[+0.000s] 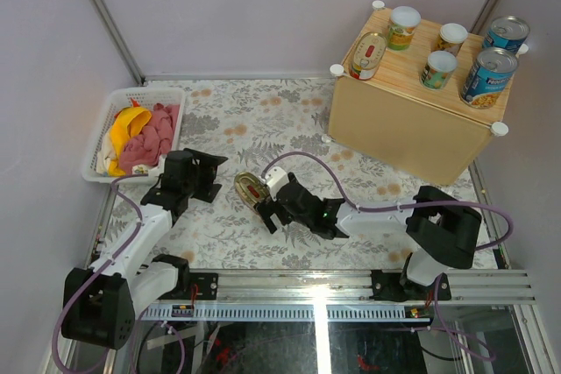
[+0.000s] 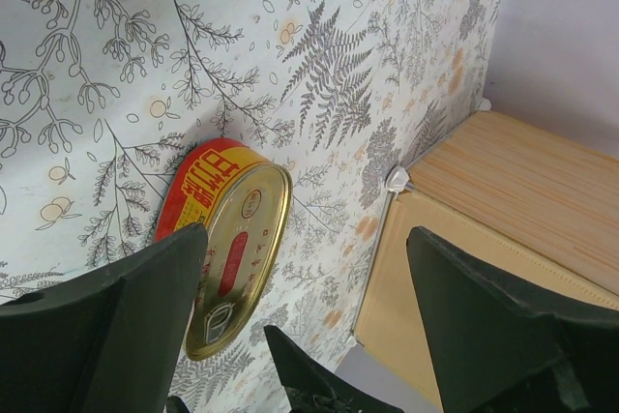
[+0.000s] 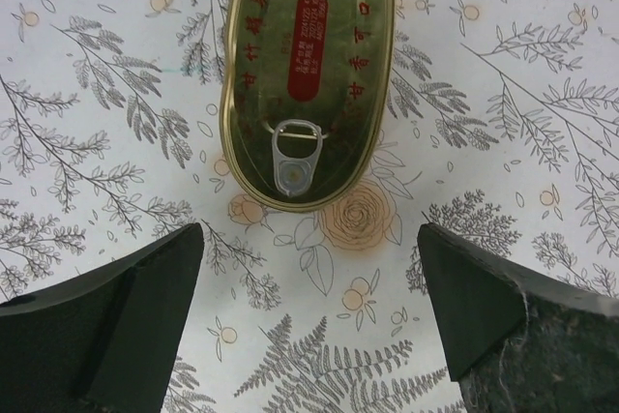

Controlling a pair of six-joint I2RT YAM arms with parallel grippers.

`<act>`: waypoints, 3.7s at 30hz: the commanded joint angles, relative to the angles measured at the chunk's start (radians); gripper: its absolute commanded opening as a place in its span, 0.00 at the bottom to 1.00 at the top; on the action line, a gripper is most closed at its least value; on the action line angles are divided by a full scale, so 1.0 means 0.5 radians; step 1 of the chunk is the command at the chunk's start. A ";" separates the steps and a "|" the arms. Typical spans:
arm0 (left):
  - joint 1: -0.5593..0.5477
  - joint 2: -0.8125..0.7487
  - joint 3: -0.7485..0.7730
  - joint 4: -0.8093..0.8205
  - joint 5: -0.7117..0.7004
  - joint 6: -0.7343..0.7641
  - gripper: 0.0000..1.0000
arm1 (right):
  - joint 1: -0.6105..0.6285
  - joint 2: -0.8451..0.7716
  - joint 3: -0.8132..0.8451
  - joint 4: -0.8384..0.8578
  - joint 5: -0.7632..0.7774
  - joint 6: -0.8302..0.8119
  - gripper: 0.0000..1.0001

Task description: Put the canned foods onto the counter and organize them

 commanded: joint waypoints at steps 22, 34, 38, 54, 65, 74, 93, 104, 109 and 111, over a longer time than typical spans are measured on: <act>0.016 -0.074 -0.170 0.158 -0.009 -0.021 0.84 | 0.071 0.364 -0.244 1.295 0.261 -0.162 0.99; 0.017 -0.095 -0.256 0.316 0.032 -0.144 0.84 | 0.074 0.650 -0.260 1.755 0.294 -0.240 0.97; 0.016 -0.114 -0.291 0.372 0.045 -0.177 0.84 | 0.077 0.734 -0.238 1.911 0.313 -0.299 0.96; 0.016 -0.145 -0.421 0.493 0.012 -0.200 0.84 | 0.077 0.964 -0.097 2.126 0.342 -0.389 0.93; 0.016 -0.069 -0.430 0.582 0.016 -0.201 0.84 | 0.078 1.021 -0.114 2.301 0.363 -0.375 0.60; 0.016 -0.094 -0.426 0.573 0.002 -0.213 0.84 | 0.078 0.929 -0.131 2.224 0.343 -0.345 0.00; 0.016 -0.184 -0.442 0.624 -0.051 -0.381 0.84 | 0.090 0.324 -0.113 1.539 0.292 -0.361 0.00; 0.014 -0.239 -0.373 0.505 -0.121 -0.435 0.84 | 0.099 -0.173 0.083 0.889 0.332 -0.405 0.00; 0.010 -0.263 -0.349 0.434 -0.133 -0.454 0.84 | 0.099 -0.342 0.281 0.507 0.422 -0.388 0.00; 0.009 -0.268 -0.335 0.401 -0.139 -0.452 0.84 | 0.100 -0.389 0.369 0.365 0.462 -0.384 0.00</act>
